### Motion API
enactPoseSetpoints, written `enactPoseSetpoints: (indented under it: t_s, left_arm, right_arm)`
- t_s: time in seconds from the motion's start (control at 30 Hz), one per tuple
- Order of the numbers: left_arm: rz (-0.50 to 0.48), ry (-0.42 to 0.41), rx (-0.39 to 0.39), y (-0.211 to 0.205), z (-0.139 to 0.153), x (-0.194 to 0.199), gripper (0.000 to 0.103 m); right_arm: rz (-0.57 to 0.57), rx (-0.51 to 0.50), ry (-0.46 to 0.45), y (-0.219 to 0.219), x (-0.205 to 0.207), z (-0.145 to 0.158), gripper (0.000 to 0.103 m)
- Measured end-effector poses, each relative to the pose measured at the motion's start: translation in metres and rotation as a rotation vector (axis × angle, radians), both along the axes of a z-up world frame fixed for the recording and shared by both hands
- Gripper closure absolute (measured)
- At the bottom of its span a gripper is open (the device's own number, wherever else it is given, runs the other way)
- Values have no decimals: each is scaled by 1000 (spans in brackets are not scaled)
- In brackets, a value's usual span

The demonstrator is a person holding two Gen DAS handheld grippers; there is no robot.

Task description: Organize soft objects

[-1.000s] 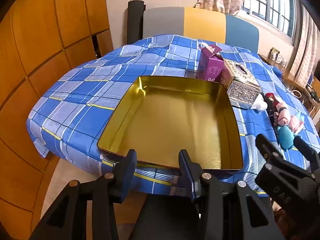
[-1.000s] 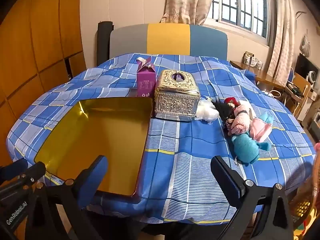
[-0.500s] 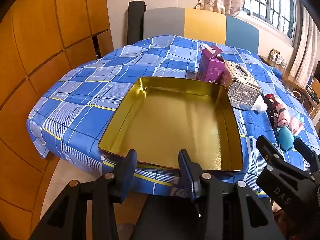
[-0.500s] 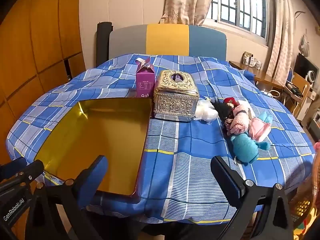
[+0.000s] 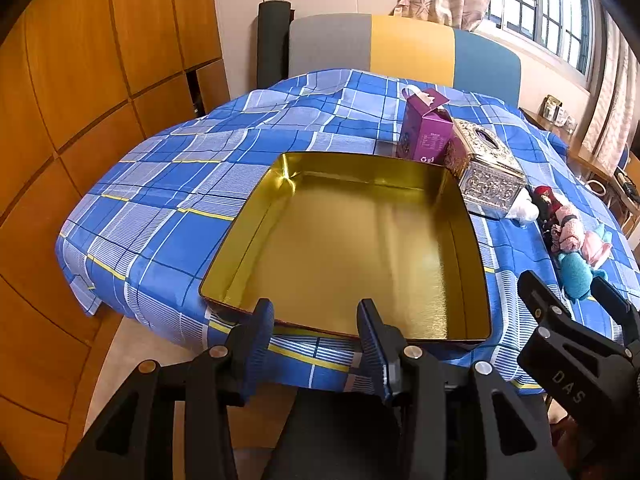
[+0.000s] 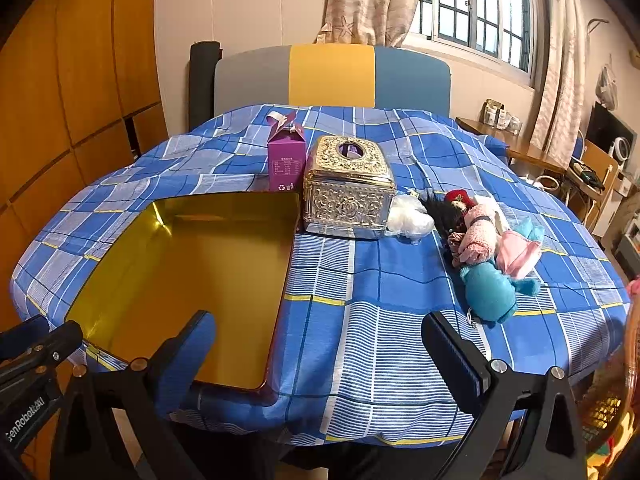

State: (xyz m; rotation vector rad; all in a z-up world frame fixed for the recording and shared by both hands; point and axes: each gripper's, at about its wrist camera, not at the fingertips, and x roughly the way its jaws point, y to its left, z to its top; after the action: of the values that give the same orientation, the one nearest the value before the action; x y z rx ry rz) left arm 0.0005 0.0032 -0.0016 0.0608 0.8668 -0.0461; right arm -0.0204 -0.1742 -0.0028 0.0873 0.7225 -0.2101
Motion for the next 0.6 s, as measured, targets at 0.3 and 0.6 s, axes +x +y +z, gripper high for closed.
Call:
enactPoseSetpoints:
  t_s: [0.3,0.6]
  left_arm:
    - [10,0,12,0,-1,-1,59]
    - [11,4,18,0,-2,0,59]
  right_arm:
    - [-4,-3,1,-2,0,-2,0]
    - [-4,-5,2,-1,0,-3,0]
